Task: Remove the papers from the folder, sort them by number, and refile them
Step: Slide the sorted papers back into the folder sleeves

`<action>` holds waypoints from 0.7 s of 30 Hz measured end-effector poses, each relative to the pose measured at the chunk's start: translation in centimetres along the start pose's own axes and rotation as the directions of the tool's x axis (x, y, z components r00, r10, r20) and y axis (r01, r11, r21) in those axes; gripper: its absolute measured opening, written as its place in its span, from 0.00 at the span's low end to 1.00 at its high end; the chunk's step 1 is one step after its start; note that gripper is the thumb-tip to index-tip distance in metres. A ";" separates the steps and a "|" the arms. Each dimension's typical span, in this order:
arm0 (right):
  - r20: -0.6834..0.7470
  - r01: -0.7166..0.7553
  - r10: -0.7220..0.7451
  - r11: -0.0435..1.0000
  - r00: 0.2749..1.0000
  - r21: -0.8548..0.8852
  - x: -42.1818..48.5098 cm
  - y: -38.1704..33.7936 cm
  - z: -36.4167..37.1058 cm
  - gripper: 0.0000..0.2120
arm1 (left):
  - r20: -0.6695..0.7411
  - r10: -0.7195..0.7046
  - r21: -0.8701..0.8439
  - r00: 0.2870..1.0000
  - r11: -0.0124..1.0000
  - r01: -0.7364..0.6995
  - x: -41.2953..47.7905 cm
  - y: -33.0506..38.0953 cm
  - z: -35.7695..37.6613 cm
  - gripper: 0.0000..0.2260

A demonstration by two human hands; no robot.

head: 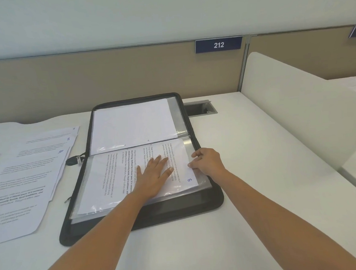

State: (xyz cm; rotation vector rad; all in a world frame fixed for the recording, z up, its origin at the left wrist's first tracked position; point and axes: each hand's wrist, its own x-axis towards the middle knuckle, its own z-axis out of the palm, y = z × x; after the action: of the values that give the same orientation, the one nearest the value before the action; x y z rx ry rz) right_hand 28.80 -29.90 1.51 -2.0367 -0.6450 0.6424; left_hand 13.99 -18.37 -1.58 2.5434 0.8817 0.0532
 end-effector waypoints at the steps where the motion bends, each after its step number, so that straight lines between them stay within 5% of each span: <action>1: 0.001 -0.004 0.004 1.000 1.000 0.005 -0.1 0.0 0.1 0.14 | 0.000 0.000 -0.009 1.000 1.000 0.000 0.0 0.0 0.0 0.24; 14: 0.041 -0.017 0.015 0.999 0.999 0.051 -0.8 -0.3 0.7 0.15 | -0.009 0.054 -0.099 0.999 0.994 -0.054 -1.3 -0.7 -0.2 0.24; 21: -0.027 -0.004 0.010 0.979 1.000 0.206 -1.2 0.4 0.5 0.12 | -0.124 0.113 0.030 0.986 0.994 -0.110 -3.5 -0.9 -1.2 0.29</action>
State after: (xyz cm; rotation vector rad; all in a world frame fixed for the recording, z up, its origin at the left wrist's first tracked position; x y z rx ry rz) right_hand 27.72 -30.58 1.12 -1.8529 -0.5323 0.6553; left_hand 10.48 -19.34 -0.57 2.6327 0.7896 0.2416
